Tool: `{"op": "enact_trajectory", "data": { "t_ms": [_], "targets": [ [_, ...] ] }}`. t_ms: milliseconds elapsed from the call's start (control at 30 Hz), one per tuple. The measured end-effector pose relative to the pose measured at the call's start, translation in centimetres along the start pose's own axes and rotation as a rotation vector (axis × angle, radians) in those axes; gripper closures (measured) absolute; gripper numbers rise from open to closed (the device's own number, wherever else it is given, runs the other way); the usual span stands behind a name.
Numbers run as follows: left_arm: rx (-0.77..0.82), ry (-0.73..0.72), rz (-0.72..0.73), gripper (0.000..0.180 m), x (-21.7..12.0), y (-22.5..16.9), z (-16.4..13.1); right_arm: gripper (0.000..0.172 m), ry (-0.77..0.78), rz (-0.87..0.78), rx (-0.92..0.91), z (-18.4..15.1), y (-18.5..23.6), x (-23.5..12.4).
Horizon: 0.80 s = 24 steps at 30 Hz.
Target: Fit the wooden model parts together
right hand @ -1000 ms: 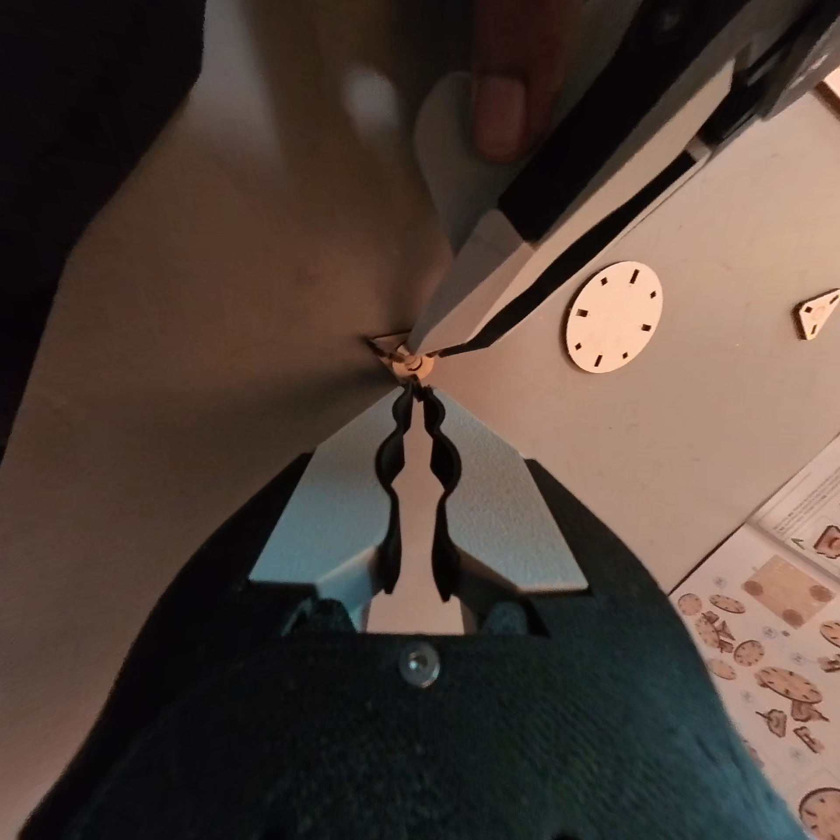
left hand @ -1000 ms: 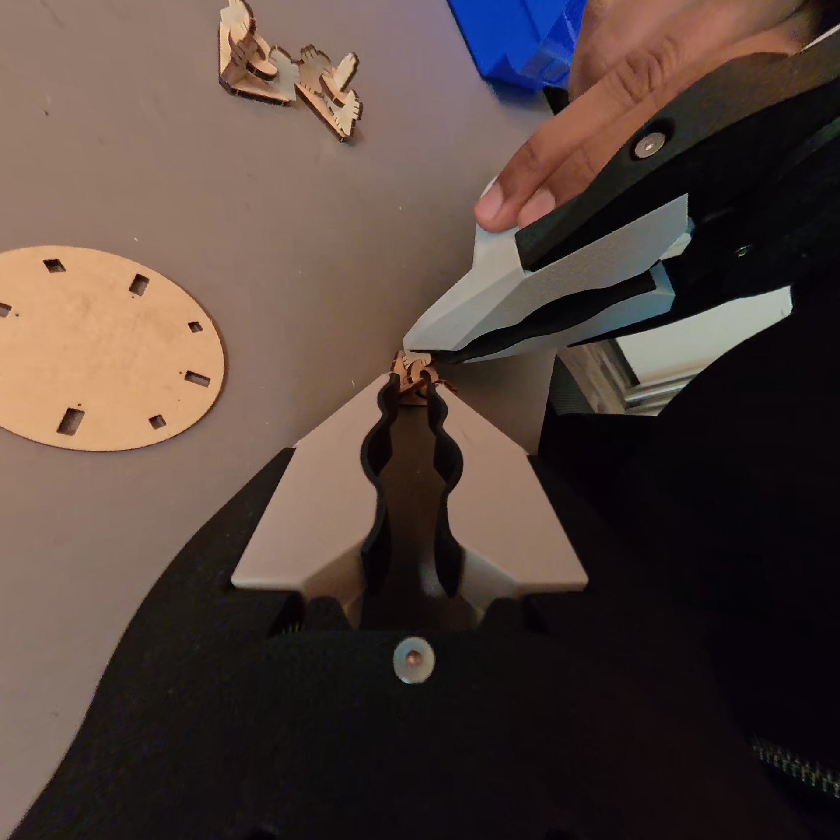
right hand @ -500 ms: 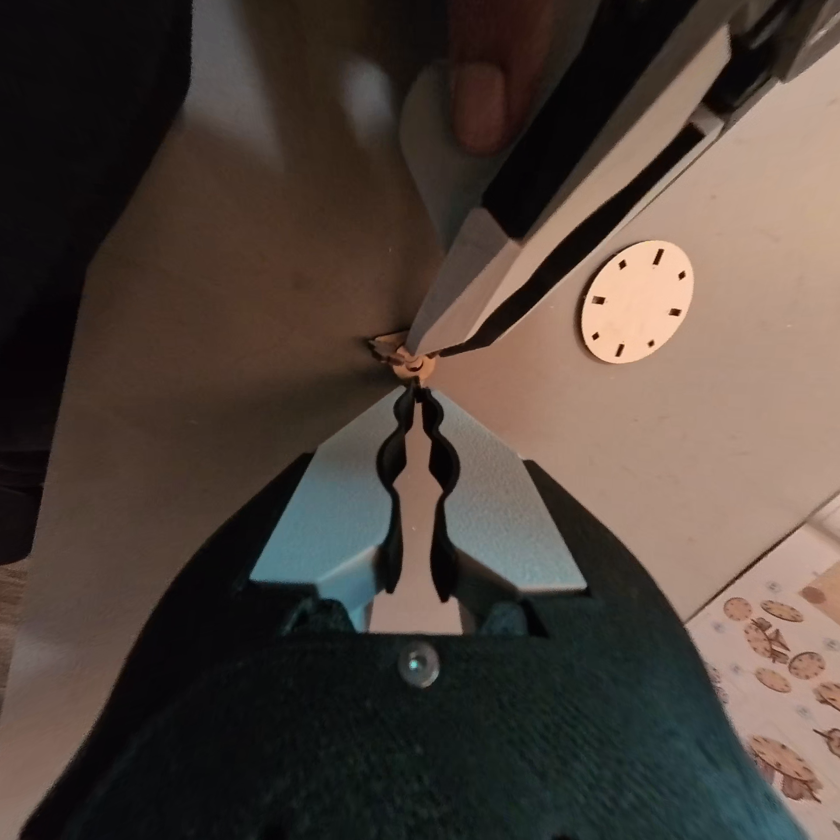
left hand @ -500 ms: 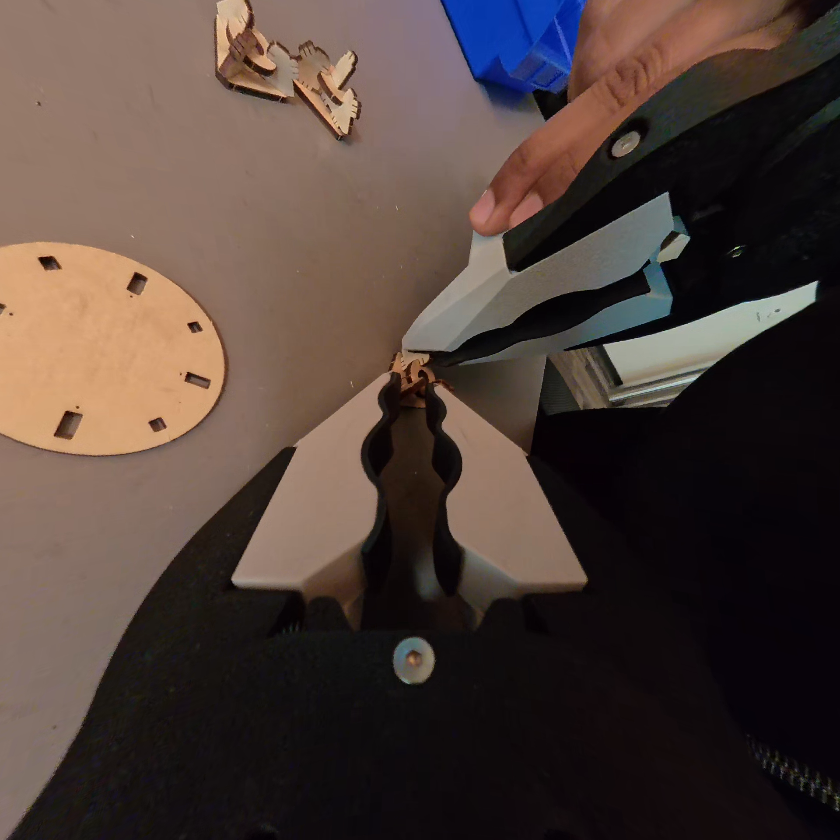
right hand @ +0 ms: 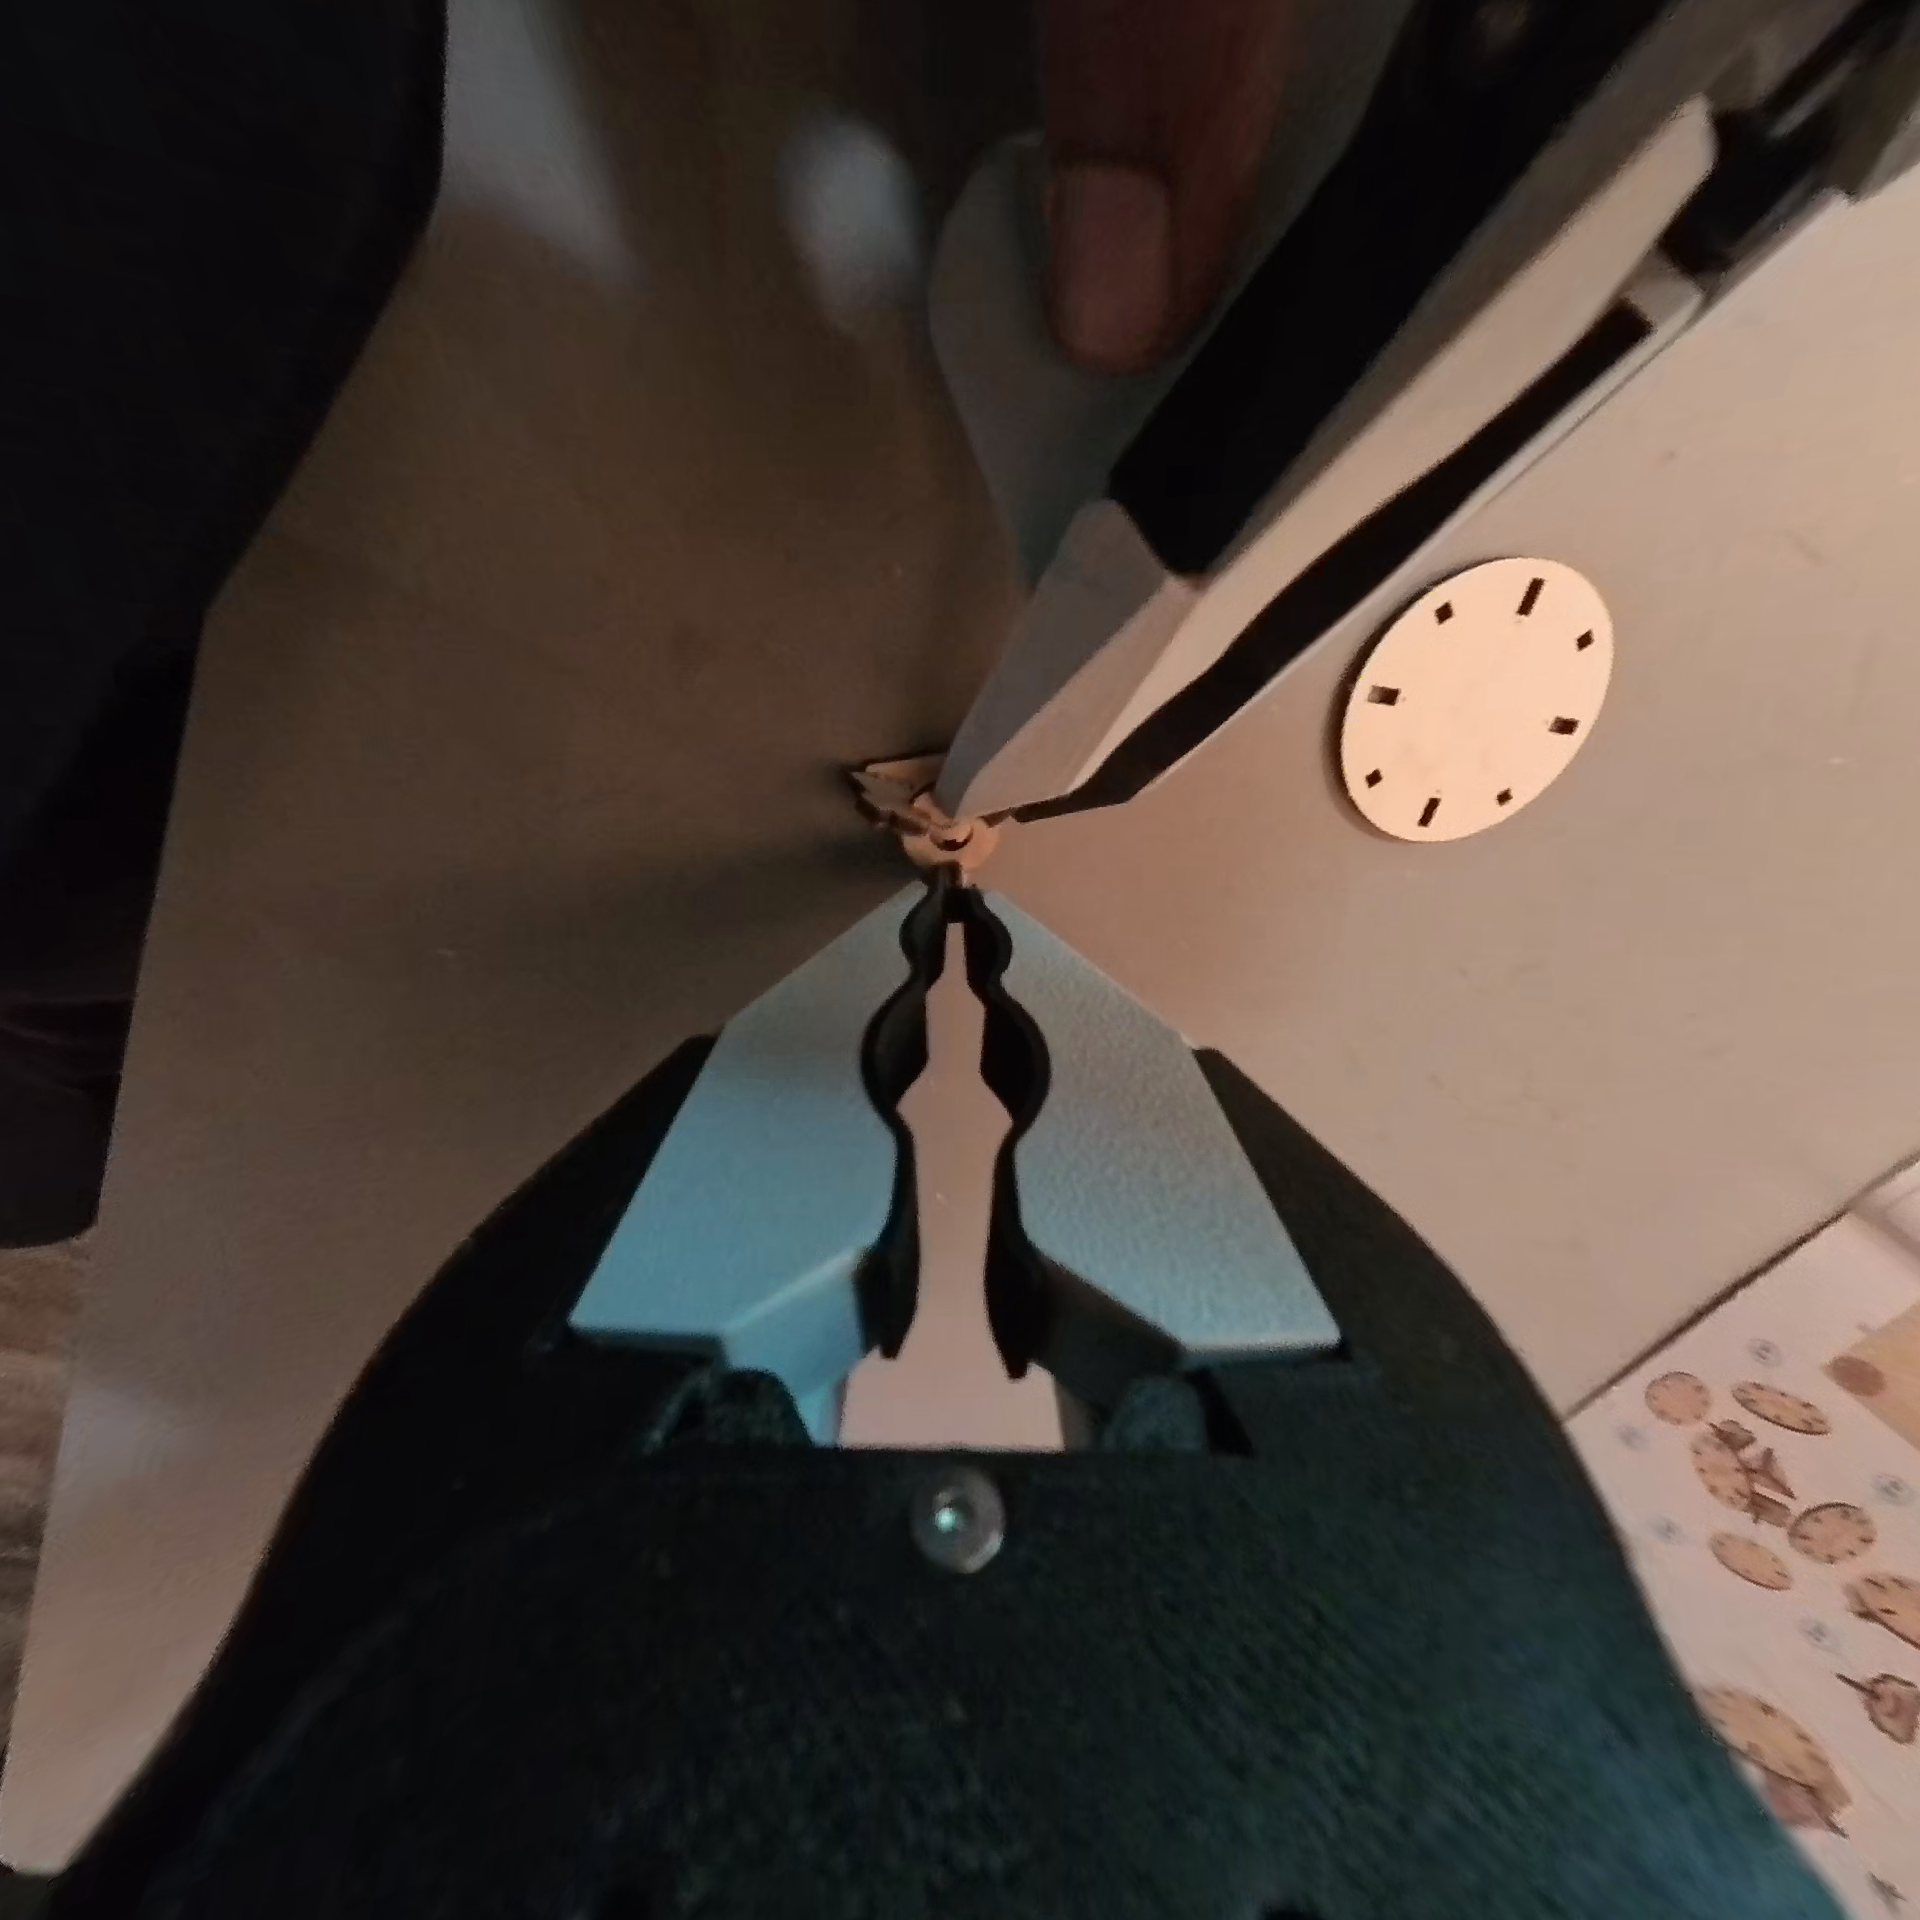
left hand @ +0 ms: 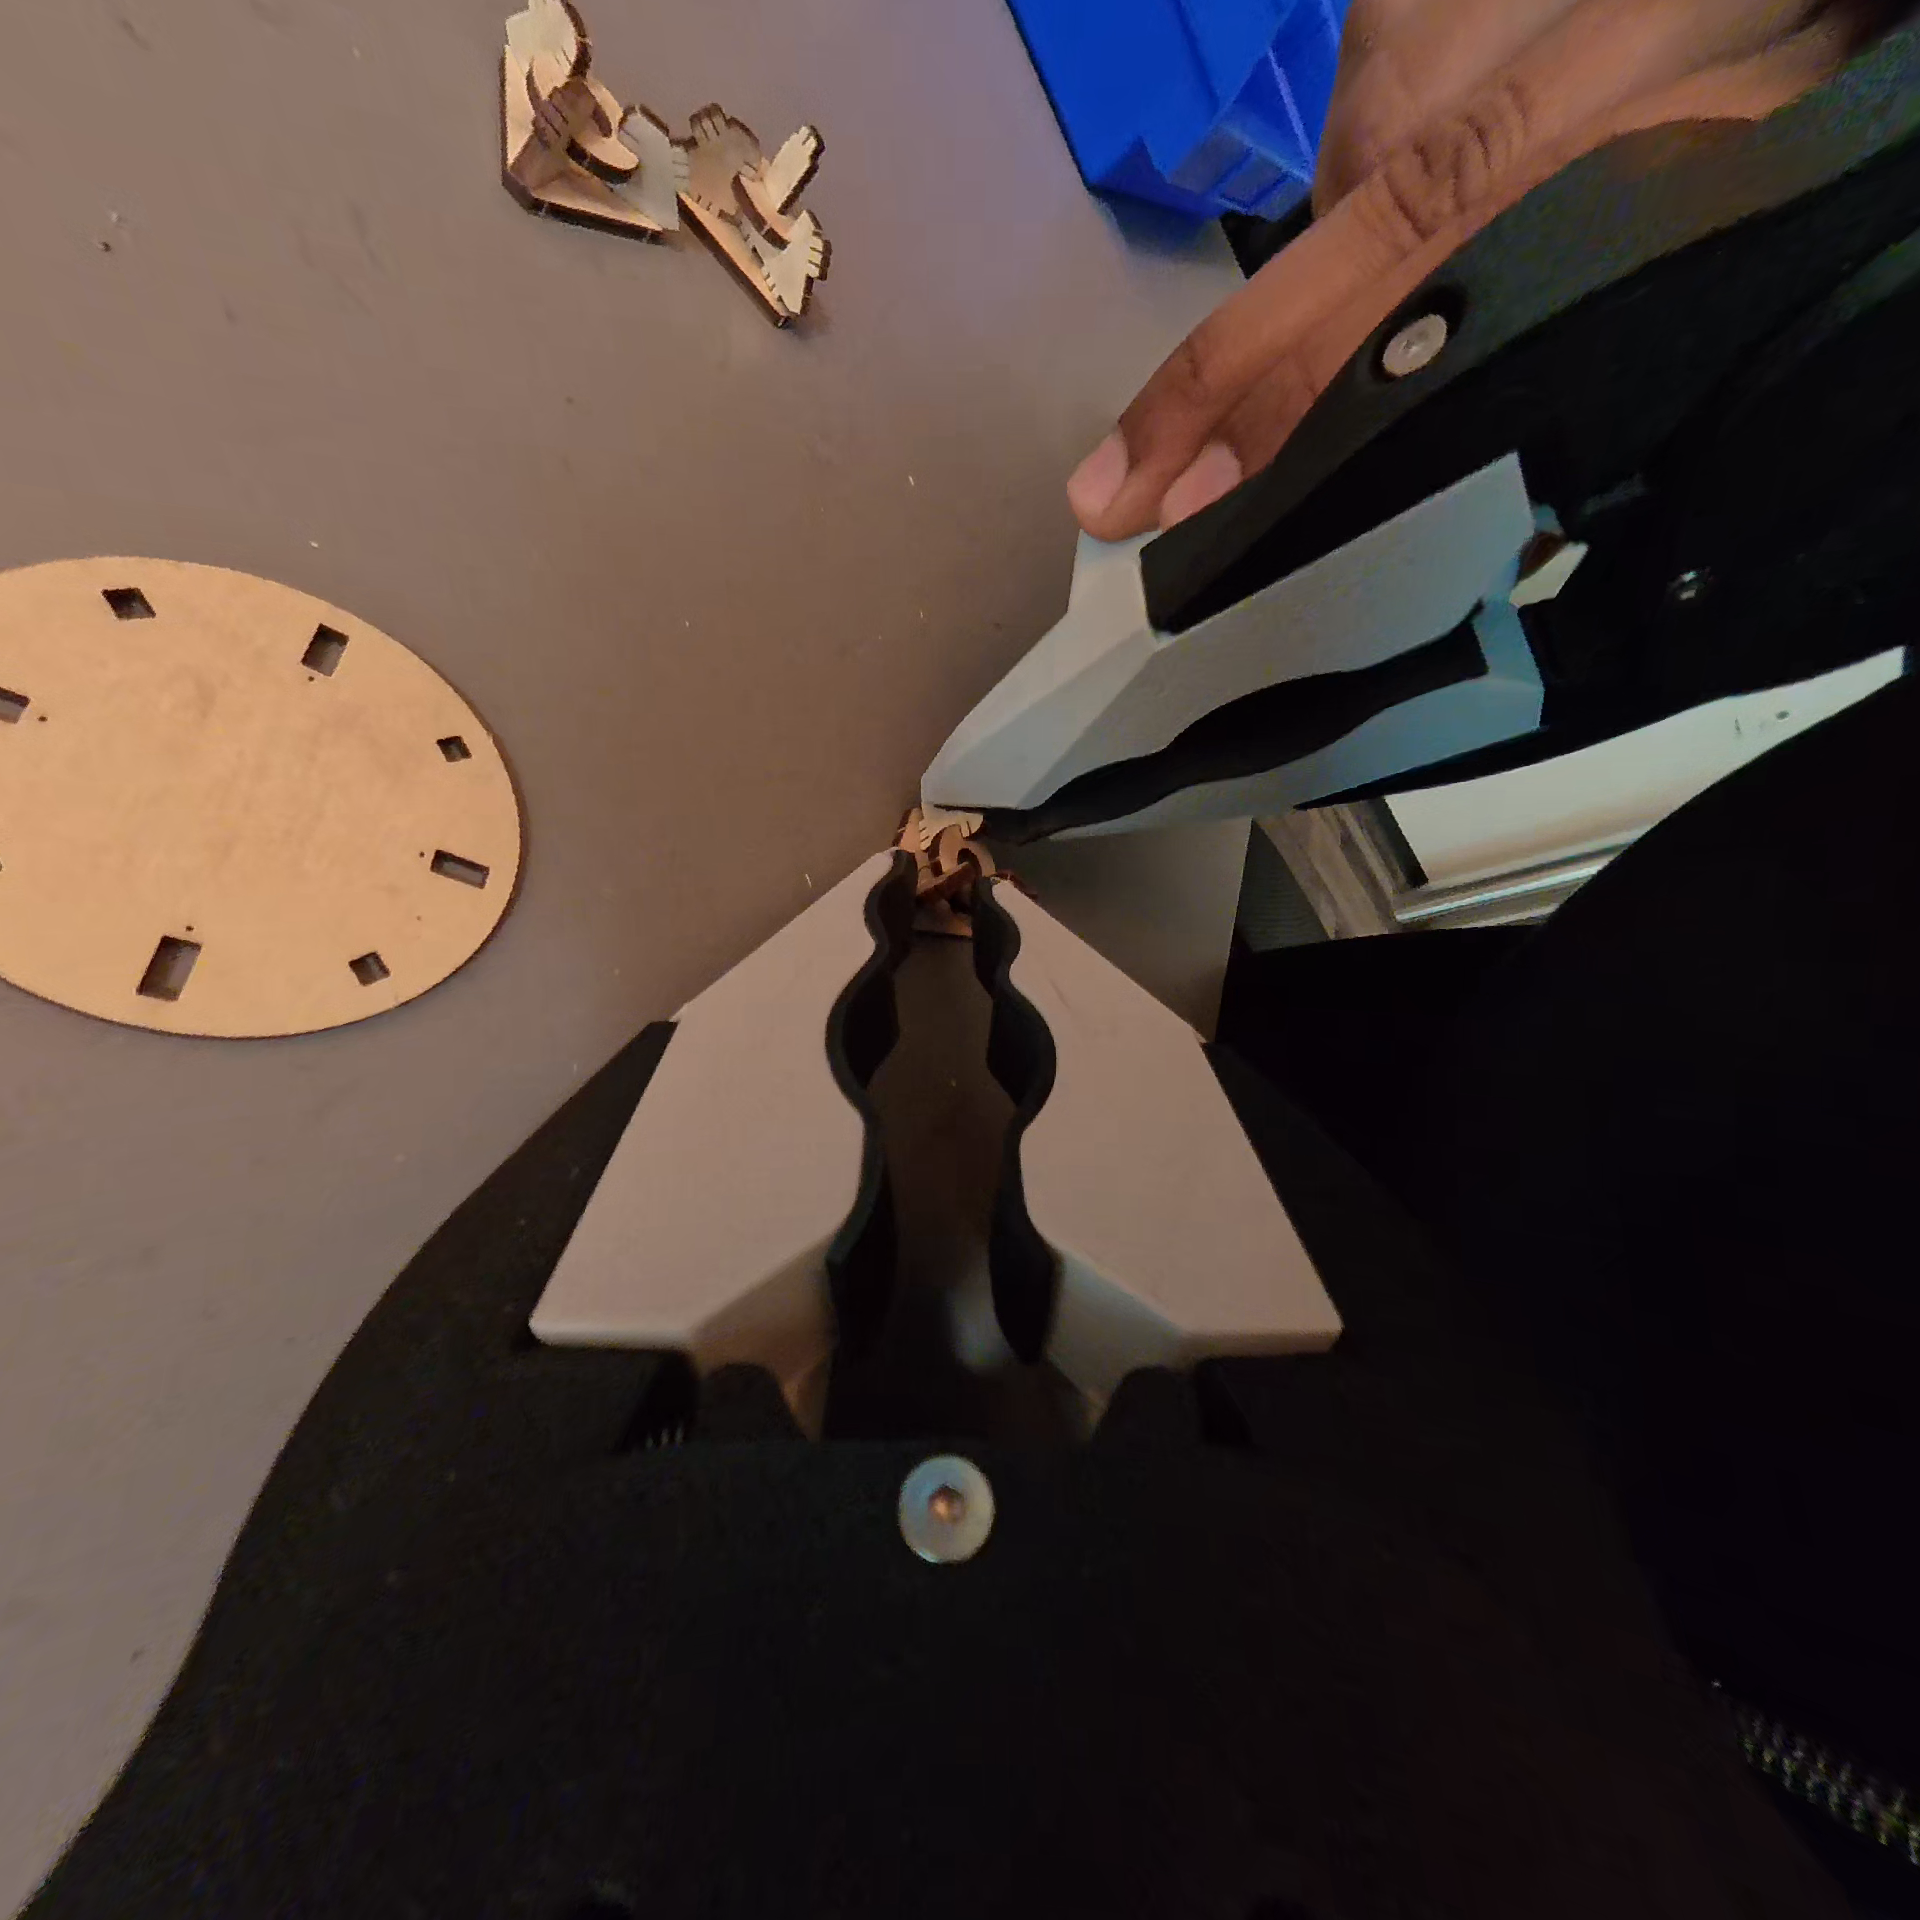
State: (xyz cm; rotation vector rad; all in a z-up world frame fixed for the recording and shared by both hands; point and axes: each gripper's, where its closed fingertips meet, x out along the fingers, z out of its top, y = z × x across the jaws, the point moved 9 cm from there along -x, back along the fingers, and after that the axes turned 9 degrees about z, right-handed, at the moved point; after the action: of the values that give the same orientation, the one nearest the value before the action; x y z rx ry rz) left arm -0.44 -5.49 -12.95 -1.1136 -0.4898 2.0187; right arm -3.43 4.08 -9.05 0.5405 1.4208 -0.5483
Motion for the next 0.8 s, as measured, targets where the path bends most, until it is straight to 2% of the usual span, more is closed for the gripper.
{"op": "enact_trajectory", "data": {
  "t_ms": [267, 800],
  "targets": [
    [0.012, 0.001, 0.006, 0.168, -0.18, -0.03, -0.14, 0.17, -0.106, -0.002, 0.072, -0.93, -0.07, -0.06],
    [0.007, 0.012, -0.001, 0.168, -0.08, 0.06, -0.05, 0.17, -0.139, -0.02, -0.022, -0.87, 0.03, -0.04]
  ]
}}
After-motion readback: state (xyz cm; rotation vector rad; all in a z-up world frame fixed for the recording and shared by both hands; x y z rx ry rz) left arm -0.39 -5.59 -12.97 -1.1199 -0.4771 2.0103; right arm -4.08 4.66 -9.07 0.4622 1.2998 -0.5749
